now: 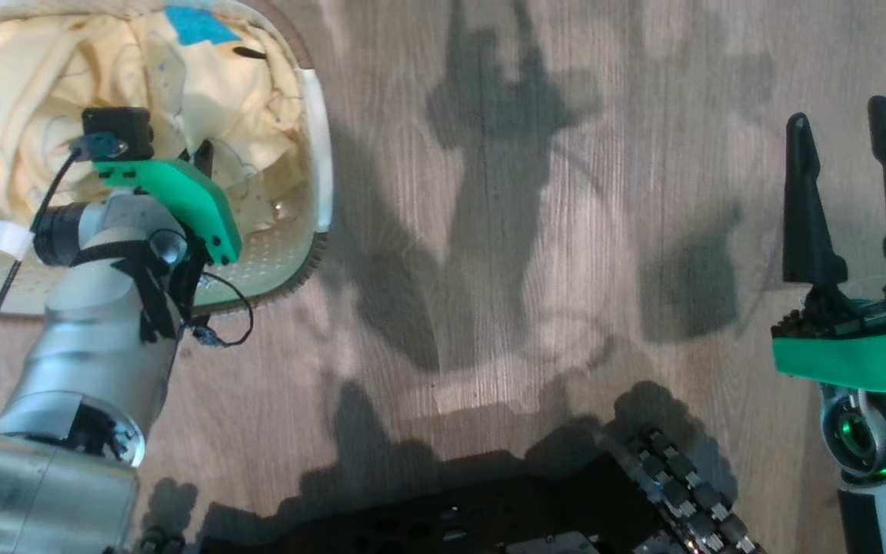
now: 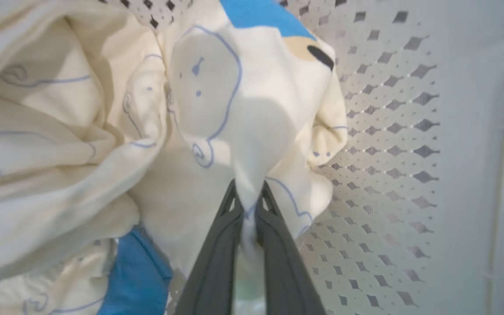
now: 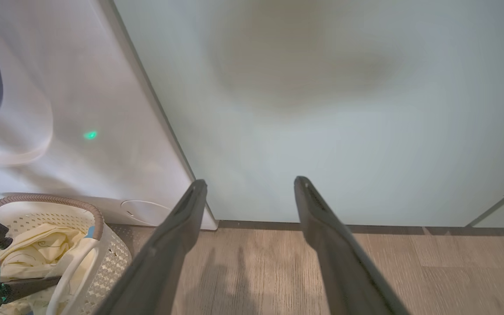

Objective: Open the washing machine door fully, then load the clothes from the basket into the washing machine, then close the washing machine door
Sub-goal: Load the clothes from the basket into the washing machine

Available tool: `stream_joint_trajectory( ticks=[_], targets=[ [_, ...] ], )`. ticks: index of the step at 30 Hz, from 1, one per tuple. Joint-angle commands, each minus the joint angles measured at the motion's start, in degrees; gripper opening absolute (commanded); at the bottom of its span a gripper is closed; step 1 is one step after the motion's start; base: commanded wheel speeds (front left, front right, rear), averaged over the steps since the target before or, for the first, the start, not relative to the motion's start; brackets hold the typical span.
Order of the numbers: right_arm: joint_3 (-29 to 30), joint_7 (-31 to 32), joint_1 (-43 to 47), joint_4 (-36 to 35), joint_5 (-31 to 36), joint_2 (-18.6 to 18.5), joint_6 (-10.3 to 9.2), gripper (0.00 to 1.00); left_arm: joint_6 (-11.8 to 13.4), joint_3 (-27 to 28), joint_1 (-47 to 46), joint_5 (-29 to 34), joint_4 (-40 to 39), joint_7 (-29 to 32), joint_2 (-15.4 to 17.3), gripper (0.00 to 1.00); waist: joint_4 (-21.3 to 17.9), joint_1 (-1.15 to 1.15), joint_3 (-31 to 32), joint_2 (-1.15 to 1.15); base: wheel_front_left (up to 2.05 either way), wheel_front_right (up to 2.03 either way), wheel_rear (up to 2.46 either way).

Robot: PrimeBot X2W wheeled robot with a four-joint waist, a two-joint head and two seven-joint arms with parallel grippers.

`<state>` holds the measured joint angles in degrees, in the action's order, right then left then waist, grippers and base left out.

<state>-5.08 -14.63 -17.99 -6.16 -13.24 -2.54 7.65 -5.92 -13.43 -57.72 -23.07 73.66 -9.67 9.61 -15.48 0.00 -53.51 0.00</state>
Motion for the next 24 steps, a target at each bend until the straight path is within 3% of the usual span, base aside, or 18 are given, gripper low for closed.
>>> stream_joint_trajectory(
  ticks=[1,11,24],
  targets=[
    [-0.3,-0.4,2.1,-1.7,0.5,-0.3,-0.16,1.0,0.4,0.2,1.7,0.8,-0.3,-1.3,1.3,0.0,1.0,0.0,1.0,0.0,0.0,0.0,0.0],
    [1.7,-0.4,3.8,-1.3,3.1,-0.3,-0.16,1.0,1.7,0.0,3.9,1.2,-6.2,-5.2,0.6,0.0,5.3,0.0,6.7,0.0,0.0,0.0,0.0],
    [3.3,-0.4,7.5,0.4,4.4,-1.5,-0.16,1.0,6.5,4.7,19.4,2.6,-34.6,-5.3,1.1,0.0,9.6,0.0,18.0,0.0,0.0,0.0,0.0]
  ],
)
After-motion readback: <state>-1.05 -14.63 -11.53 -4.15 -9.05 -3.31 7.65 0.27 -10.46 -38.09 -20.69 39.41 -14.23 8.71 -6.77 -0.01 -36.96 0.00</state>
